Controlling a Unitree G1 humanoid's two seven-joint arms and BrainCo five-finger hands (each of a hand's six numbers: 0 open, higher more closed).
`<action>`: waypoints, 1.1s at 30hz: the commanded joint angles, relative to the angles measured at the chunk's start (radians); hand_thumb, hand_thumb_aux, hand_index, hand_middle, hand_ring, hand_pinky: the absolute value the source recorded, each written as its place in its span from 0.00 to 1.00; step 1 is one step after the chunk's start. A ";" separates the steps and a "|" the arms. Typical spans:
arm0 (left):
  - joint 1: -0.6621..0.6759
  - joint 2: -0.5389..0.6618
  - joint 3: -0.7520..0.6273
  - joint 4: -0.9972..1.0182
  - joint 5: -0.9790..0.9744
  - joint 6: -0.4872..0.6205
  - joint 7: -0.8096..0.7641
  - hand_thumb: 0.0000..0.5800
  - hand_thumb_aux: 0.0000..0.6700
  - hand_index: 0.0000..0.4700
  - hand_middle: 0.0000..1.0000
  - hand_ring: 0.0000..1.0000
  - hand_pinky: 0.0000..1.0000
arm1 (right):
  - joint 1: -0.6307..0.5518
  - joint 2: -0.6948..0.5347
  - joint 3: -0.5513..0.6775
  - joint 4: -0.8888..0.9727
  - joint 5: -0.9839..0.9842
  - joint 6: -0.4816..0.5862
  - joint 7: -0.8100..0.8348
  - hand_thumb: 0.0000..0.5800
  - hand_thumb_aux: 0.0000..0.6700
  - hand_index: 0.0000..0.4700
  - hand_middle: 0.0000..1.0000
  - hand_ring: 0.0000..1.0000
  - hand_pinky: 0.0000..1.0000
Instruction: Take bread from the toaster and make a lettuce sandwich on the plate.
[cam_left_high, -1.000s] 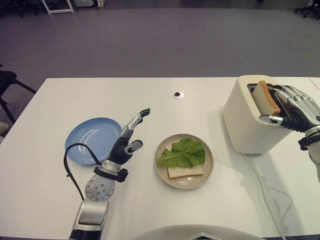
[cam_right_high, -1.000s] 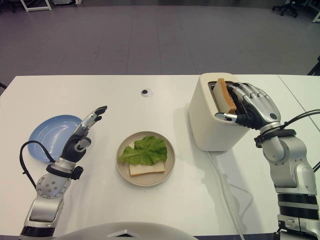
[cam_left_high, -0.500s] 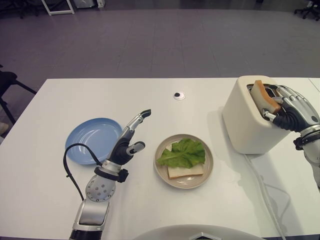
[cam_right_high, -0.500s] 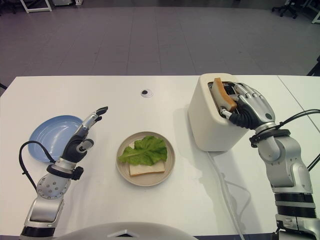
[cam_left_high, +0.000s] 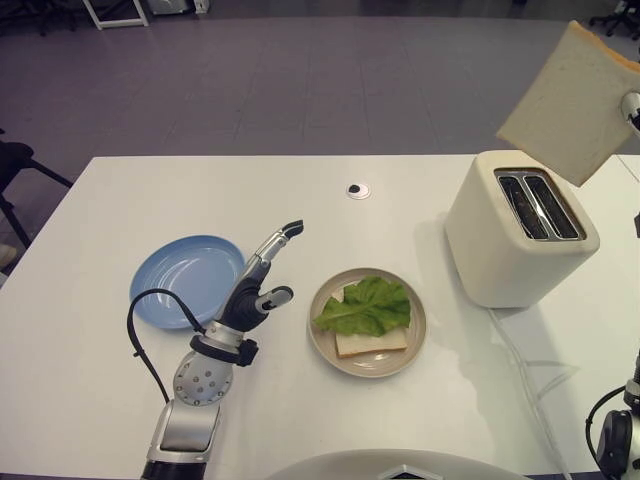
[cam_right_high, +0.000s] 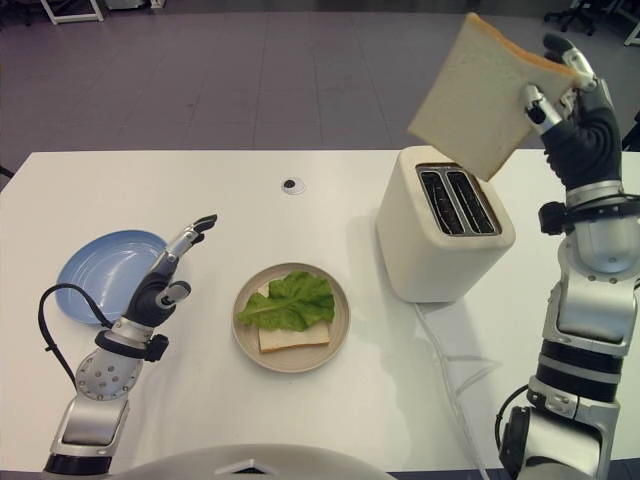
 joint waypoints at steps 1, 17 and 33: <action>0.002 -0.002 0.007 0.015 0.005 0.001 -0.003 0.00 0.00 0.00 0.00 0.00 0.00 | 0.016 0.006 0.068 -0.114 0.139 0.072 0.136 1.00 1.00 1.00 0.00 0.00 0.00; -0.016 -0.010 0.004 0.037 -0.009 0.001 -0.014 0.00 0.00 0.00 0.00 0.00 0.00 | 0.119 0.087 0.578 0.087 0.007 0.030 0.479 1.00 1.00 1.00 0.00 0.00 0.00; -0.016 -0.015 0.002 0.047 -0.014 -0.004 -0.029 0.00 0.00 0.00 0.00 0.00 0.00 | 0.114 0.134 0.629 0.161 -0.169 -0.156 0.420 0.85 0.61 0.61 0.00 0.00 0.00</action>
